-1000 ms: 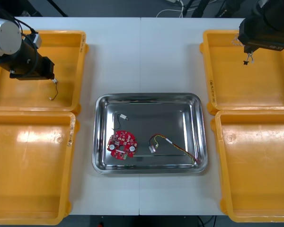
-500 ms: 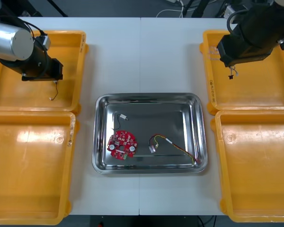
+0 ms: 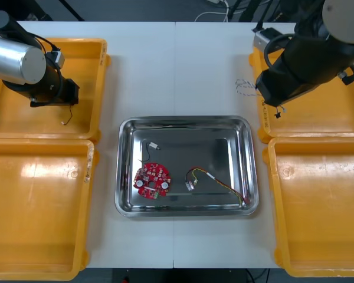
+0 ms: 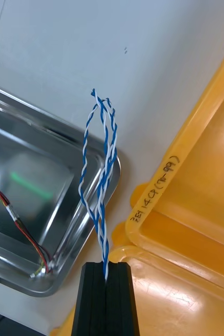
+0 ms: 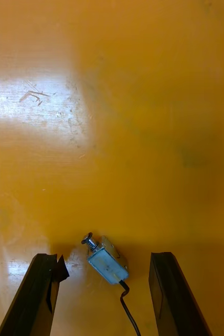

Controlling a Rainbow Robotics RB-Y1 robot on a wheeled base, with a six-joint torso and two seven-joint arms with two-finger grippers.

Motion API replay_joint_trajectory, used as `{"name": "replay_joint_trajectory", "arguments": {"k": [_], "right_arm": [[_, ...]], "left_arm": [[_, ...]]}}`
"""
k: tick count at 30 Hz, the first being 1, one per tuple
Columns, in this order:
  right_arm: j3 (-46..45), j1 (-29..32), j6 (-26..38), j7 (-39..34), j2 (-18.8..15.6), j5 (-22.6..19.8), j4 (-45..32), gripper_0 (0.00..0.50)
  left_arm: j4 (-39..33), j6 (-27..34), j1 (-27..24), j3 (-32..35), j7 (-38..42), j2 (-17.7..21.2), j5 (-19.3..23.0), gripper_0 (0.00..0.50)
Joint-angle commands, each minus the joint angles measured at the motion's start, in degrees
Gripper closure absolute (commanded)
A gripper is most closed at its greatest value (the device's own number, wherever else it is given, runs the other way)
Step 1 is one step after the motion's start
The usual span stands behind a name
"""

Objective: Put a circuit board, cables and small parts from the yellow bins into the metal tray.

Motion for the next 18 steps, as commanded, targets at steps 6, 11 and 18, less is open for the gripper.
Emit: {"name": "replay_joint_trajectory", "arguments": {"k": [6,11,18], "right_arm": [[7.6,1.4,-5.0,7.4,-3.6,-1.2,-5.5,0.500],[8.4,1.4,-7.2,13.8,-2.9,-1.3,-5.3,0.500],[10.2,1.2,-12.1,23.0,-1.1,-1.0,-1.9,0.500]], "left_arm": [[1.0,-1.9,-3.2,-2.2,-6.0,-1.0,0.8,0.000],[1.0,-1.9,-3.2,-2.3,-6.0,-1.1,0.8,0.499],[1.0,-1.9,-3.1,-2.4,-6.0,-1.0,0.9,0.500]]}}
